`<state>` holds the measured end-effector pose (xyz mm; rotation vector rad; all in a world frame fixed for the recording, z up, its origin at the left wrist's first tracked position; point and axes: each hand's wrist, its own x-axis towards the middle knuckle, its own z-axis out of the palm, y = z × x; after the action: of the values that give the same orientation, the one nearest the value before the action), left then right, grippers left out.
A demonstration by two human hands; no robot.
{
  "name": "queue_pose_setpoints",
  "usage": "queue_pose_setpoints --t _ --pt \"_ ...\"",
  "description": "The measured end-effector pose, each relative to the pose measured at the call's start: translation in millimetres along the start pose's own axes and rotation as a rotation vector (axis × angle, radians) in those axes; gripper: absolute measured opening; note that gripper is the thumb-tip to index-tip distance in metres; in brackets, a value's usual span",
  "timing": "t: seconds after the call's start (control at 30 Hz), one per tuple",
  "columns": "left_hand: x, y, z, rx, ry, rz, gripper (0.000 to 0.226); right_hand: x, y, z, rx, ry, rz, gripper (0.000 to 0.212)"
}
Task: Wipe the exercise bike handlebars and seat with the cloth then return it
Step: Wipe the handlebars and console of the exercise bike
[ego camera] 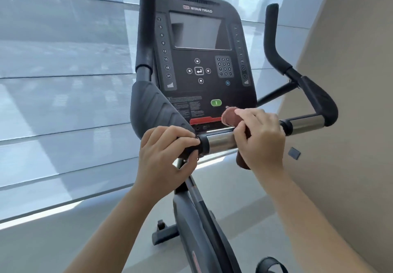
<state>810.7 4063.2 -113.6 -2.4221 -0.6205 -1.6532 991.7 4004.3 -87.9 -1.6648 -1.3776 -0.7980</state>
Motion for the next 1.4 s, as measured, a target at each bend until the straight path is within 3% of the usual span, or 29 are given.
queue_pose_setpoints --t 0.17,0.33,0.47,0.67,0.9,1.03,1.27,1.4 --pt "2 8 2 0.019 0.041 -0.055 0.012 -9 -12 10 0.006 0.121 0.182 0.033" --pt "4 10 3 0.012 0.049 -0.059 0.009 -37 -60 26 0.001 0.189 0.0 0.031" --pt "2 8 -1 0.0 0.014 -0.048 0.012 -34 -23 20 -0.099 0.185 -0.133 0.03" --pt "2 6 -3 -0.015 -0.039 -0.057 0.013 -18 14 9 -0.087 0.124 0.183 0.032" --pt "1 4 -1 -0.018 0.038 -0.006 0.005 -36 -64 22 0.011 0.183 -0.036 0.027" --pt "1 6 -6 -0.04 -0.021 -0.028 0.012 -30 -36 15 -0.014 0.142 -0.153 0.026" --pt "-2 24 -2 0.068 -0.028 -0.082 0.016 -9 65 2 -0.121 0.108 -0.072 0.026" --pt "7 59 32 0.061 -0.022 0.029 0.015 6 100 -1 -0.134 0.084 -0.131 0.025"
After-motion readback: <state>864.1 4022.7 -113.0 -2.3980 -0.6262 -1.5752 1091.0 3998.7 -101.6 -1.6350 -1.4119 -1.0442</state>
